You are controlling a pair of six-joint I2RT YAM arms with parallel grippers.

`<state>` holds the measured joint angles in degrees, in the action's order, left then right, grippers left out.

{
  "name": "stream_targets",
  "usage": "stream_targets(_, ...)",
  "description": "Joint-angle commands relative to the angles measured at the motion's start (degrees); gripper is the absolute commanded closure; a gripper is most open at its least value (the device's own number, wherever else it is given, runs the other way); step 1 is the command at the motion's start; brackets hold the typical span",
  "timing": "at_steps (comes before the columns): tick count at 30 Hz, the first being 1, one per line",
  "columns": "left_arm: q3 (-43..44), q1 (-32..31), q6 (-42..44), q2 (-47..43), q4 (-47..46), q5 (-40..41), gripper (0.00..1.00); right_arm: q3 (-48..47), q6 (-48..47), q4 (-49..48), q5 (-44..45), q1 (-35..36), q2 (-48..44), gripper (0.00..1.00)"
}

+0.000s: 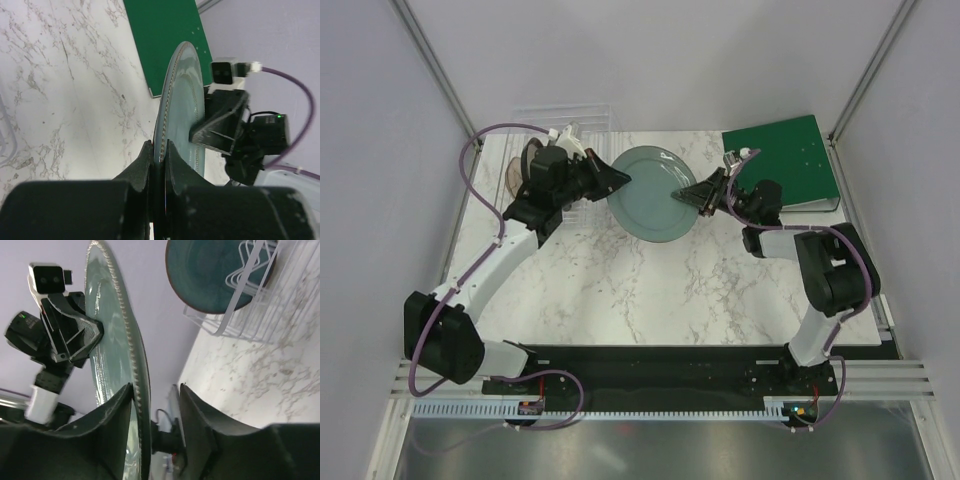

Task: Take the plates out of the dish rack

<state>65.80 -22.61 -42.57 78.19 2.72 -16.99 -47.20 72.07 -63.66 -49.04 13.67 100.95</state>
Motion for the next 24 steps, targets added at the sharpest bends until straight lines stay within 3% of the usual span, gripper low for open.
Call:
stream_targets(1, 1.8, 0.5, -5.2, -1.6, -11.9, -3.8, 0.98, 0.8, 19.3, -34.6, -3.0, 0.2, 6.0, 0.57)
stream_targets(2, 1.6, 0.6, -5.0, -1.7, -11.6, -3.7, 0.98, 0.7, 19.3, -34.5, -2.9, 0.2, 6.2, 0.75)
stream_targets(4, 1.7, 1.0, -4.6, -1.9, -10.8, -3.1, 0.98, 1.1, 16.6, -31.6, -2.9, 0.1, 5.1, 0.81)
stream_targets(6, 1.9, 1.1, -3.4, -2.3, -9.2, -2.6, 0.98, 1.3, 12.5, -25.9, -3.3, 0.1, 2.2, 0.99)
stream_targets(9, 2.3, 1.2, -1.5, -2.6, -7.2, -1.3, 0.98, 1.1, -3.6, -3.6, -0.7, 0.1, -4.8, 1.00)
stream_targets(10, 2.7, 1.2, 0.4, -2.6, -6.4, -0.6, 0.98, 0.6, -14.2, 11.2, 0.5, 0.2, -7.0, 1.00)
stream_targets(11, 3.2, 1.2, 1.7, -2.5, -3.5, 0.1, 0.98, -1.4, -19.6, 19.4, 2.6, 0.1, -9.1, 1.00)
stream_targets(12, 4.2, 1.2, 2.9, -2.6, -2.7, 2.2, 0.93, -2.9, -24.8, 28.0, 8.5, 0.1, -13.0, 1.00)
stream_targets(13, 4.6, 1.3, 5.7, -2.7, 0.3, 3.9, 0.77, -4.6, -30.2, 42.5, 12.4, 0.2, -14.7, 1.00)
stream_targets(14, 4.9, 1.2, 7.0, -3.0, 2.0, 5.5, 0.56, -6.7, -35.1, 46.3, 14.6, 0.0, -15.9, 1.00)
stream_targets(15, 5.3, 1.2, 8.3, -3.7, 4.8, 9.7, 0.19, -7.9, -37.2, 52.3, 18.7, -0.4, -17.6, 1.00)
stream_targets(16, 5.3, 1.3, 10.8, -3.9, 6.1, 11.9, 0.02, -8.8, -38.1, 54.0, 20.0, -0.7, -18.1, 1.00)
stream_targets(19, 5.4, 1.8, 15.6, -5.1, 8.5, 18.7, 0.00, -11.8, -39.2, 57.7, 23.5, -2.8, -18.0, 1.00)
stream_targets(24, 7.1, 2.3, 21.8, -6.3, 10.2, 26.8, 0.00, -20.9, -38.7, 60.3, 25.0, -5.0, -7.9, 1.00)
